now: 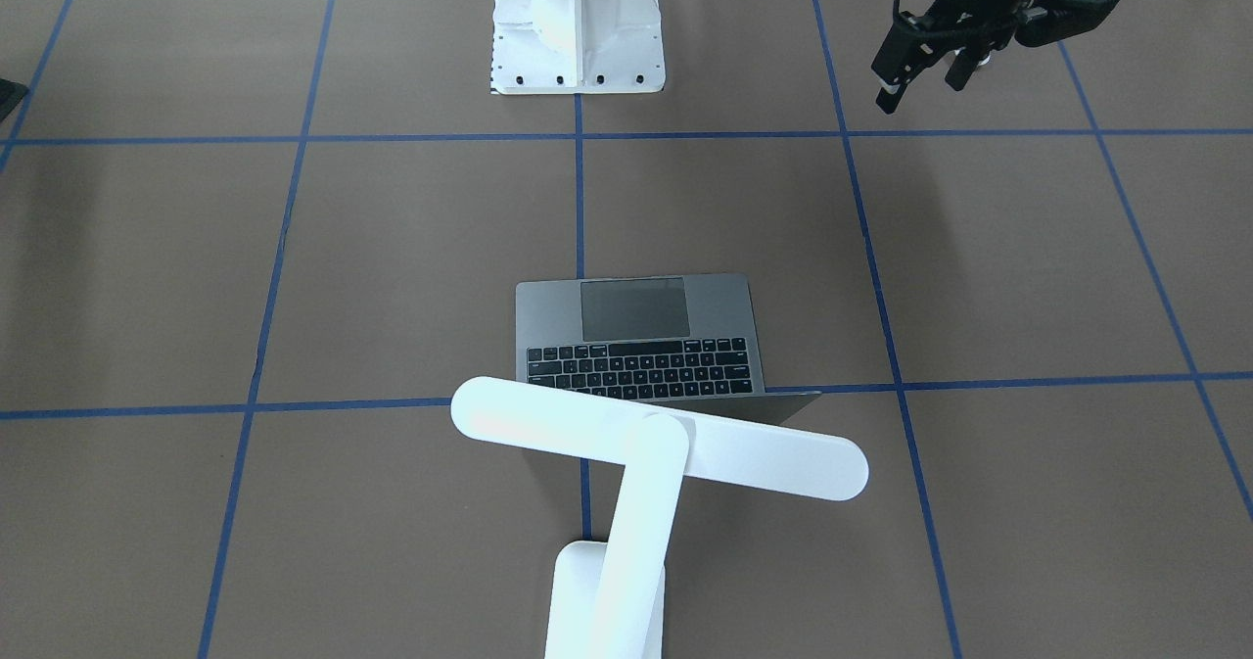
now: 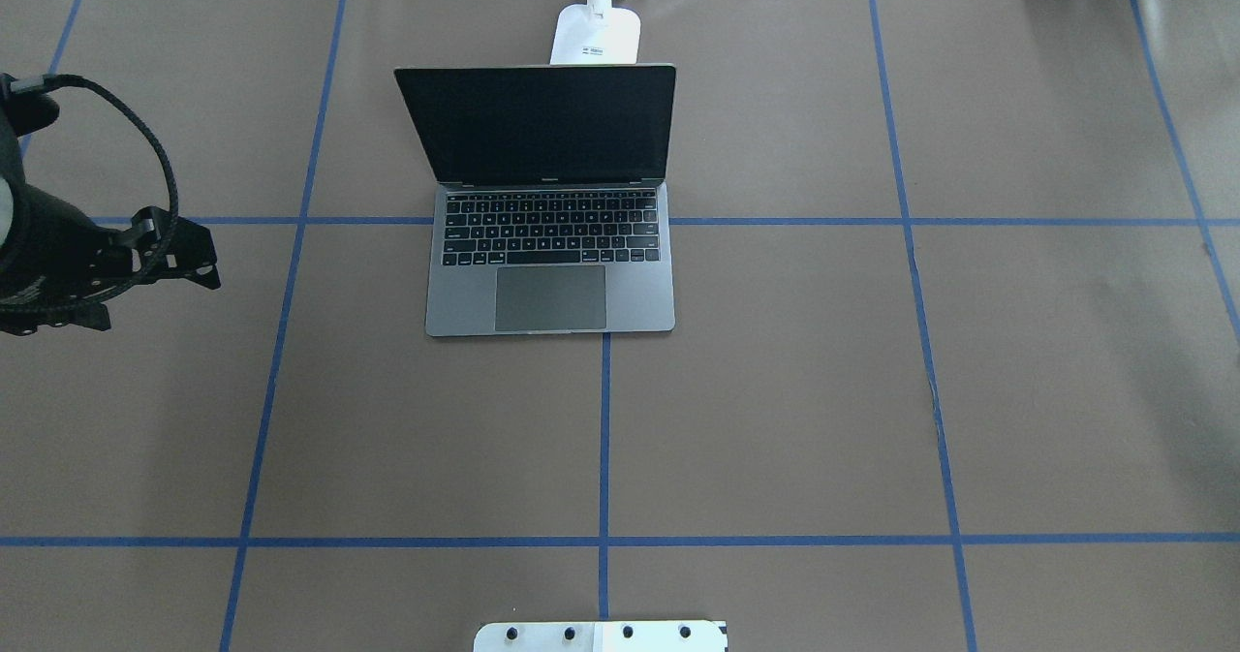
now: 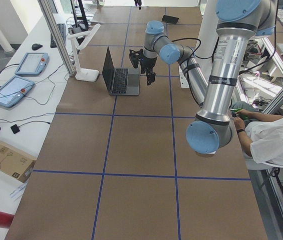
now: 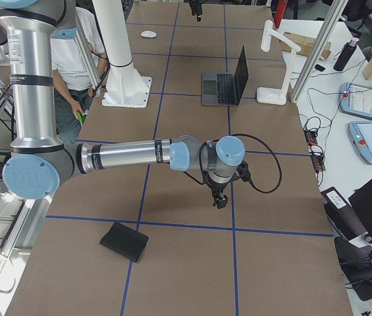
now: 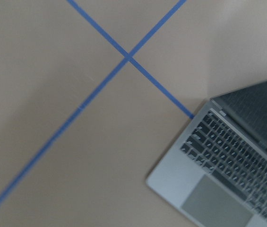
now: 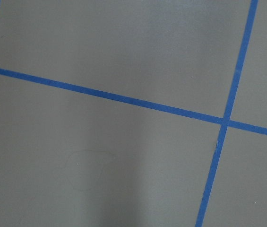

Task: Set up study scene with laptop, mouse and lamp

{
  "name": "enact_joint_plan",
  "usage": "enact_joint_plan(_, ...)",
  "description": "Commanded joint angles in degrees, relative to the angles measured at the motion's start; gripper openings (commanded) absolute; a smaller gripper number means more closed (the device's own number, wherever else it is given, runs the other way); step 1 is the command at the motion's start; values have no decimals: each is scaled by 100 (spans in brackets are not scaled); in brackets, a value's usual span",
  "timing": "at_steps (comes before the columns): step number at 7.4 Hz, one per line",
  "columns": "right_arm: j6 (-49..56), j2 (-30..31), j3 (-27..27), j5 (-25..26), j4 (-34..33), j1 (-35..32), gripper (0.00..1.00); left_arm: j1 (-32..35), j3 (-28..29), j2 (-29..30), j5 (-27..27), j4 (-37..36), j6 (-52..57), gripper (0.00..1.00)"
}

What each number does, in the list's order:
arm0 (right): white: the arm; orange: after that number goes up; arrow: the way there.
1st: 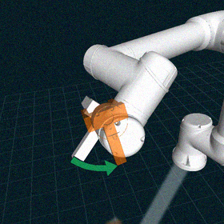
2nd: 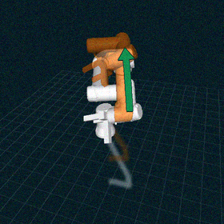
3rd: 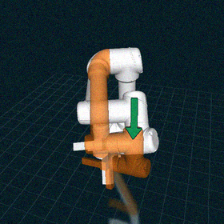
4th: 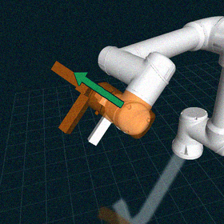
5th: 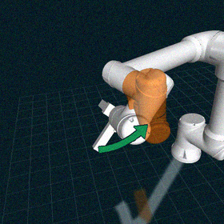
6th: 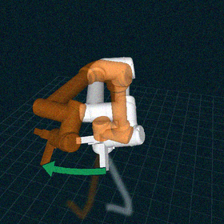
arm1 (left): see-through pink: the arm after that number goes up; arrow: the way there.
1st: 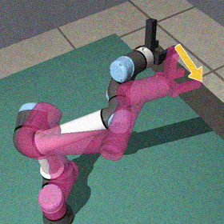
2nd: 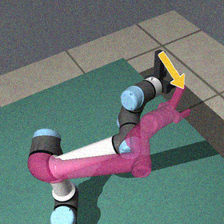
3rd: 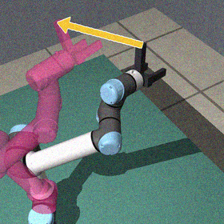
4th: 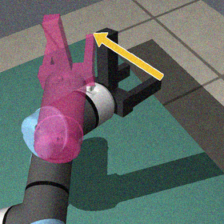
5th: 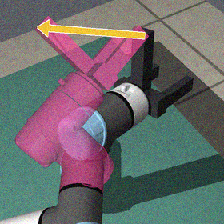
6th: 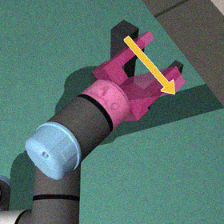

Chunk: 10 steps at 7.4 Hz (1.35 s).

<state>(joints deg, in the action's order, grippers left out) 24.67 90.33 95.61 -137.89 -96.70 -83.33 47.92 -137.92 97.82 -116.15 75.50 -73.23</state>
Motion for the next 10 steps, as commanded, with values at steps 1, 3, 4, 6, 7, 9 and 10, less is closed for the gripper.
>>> enact_joint_plan(1, 1831, 91, -854, -9, -33, -147, 99, 356, -147, -369, -13, 8, 1185, 100)
enact_joint_plan(3, 2985, 151, -1447, -45, -443, -271, 99, 604, -174, -405, -13, 17, 1372, 100)
enact_joint_plan(4, 3835, 126, -1701, -1, -1020, -263, 99, 613, -235, -396, -13, 17, 1373, 100)
enact_joint_plan(6, 4667, 247, -1747, 34, -2085, -342, 99, 613, -253, -282, -13, 17, 1346, 100)
enact_joint_plan(7, 4670, 335, -1817, 61, -2212, -289, 98, 613, -340, -247, -13, 17, 1320, 100)
enact_joint_plan(9, 4783, 459, -2238, 87, -2222, -193, 92, 613, -341, -238, 4, 17, 1320, 100)
enact_joint_plan(10, 4801, 512, -2283, 87, -2222, -183, 86, 613, -384, -220, 4, 17, 1311, 100)
